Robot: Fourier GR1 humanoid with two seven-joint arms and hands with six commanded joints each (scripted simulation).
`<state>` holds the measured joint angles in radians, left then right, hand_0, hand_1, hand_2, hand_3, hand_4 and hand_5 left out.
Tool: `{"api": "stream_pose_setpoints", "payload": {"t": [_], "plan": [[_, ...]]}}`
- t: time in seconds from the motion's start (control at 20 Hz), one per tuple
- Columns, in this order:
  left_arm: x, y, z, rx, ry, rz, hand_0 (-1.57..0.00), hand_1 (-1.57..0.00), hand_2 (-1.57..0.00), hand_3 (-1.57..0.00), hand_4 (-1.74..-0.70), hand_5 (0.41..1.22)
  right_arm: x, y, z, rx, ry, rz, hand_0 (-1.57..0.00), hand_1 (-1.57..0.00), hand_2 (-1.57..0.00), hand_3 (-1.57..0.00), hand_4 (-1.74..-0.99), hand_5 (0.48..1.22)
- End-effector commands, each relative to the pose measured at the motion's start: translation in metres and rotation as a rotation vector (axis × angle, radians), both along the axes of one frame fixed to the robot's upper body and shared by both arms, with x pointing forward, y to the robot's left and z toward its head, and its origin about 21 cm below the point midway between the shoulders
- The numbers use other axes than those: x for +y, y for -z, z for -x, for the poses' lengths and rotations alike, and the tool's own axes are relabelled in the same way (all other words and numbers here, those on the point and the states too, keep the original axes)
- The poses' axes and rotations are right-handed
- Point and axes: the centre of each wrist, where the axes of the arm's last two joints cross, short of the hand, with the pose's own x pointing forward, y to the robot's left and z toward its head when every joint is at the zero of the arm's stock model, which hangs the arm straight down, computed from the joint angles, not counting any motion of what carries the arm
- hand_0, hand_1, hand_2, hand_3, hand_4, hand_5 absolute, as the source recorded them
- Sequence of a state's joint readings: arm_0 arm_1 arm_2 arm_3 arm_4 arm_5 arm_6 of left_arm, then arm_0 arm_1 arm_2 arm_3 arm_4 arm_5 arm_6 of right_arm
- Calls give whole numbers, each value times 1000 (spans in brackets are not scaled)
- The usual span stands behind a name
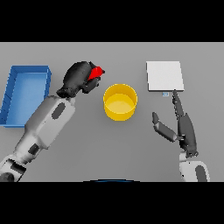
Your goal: Pick up the red beaker and tilt it to pour out 1 green nut into yellow bowl. Pick up the yellow bowl and place it on the metallic measuring scale.
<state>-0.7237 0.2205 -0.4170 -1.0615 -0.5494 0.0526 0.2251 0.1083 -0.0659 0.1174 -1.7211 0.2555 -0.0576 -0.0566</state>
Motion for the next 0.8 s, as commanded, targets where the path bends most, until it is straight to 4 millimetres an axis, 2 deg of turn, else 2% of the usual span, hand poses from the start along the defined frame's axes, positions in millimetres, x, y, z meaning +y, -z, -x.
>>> {"api": "stream_pose_setpoints", "payload": {"t": [0.0,0.25,0.35,0.4,0.5,0.6,0.75], "plan": [[-3,-2,1,-20,15,-81,-1570,-1570,-1570,-1569,-1739,1127,1,2,3,4,0,3,1,1,1,1,-1256,690],[-17,-11,-5,-93,105,-370,-1571,-1571,-1571,-1570,-1740,1190,1,2,3,10,1,1,1,1,1,1,-1274,704],[-20,-17,-9,-119,151,-464,-1571,-1571,-1571,-1571,-1649,1201,0,2,4,5,2,-4,1,1,1,1,-1284,705],[-20,-21,-9,-134,178,-514,-1571,-1571,-1571,-1571,-1666,1205,-2,5,4,15,4,-12,1,1,1,1,-1283,702],[-31,-27,-11,-125,226,-633,-1571,-1571,-1571,-1391,-1687,1211,-2,7,4,-3,4,-36,1,1,1,1,-1287,690],[-41,-28,-12,-144,286,-726,-1571,-1571,-1571,-1277,-1701,1215,-3,8,4,-7,12,-46,1,1,1,1,-1292,678],[-54,-30,-15,-159,392,-860,-1571,-1571,-1571,-1420,-1718,1218,2,8,0,7,17,-82,1,1,1,1,-1294,657]]}}
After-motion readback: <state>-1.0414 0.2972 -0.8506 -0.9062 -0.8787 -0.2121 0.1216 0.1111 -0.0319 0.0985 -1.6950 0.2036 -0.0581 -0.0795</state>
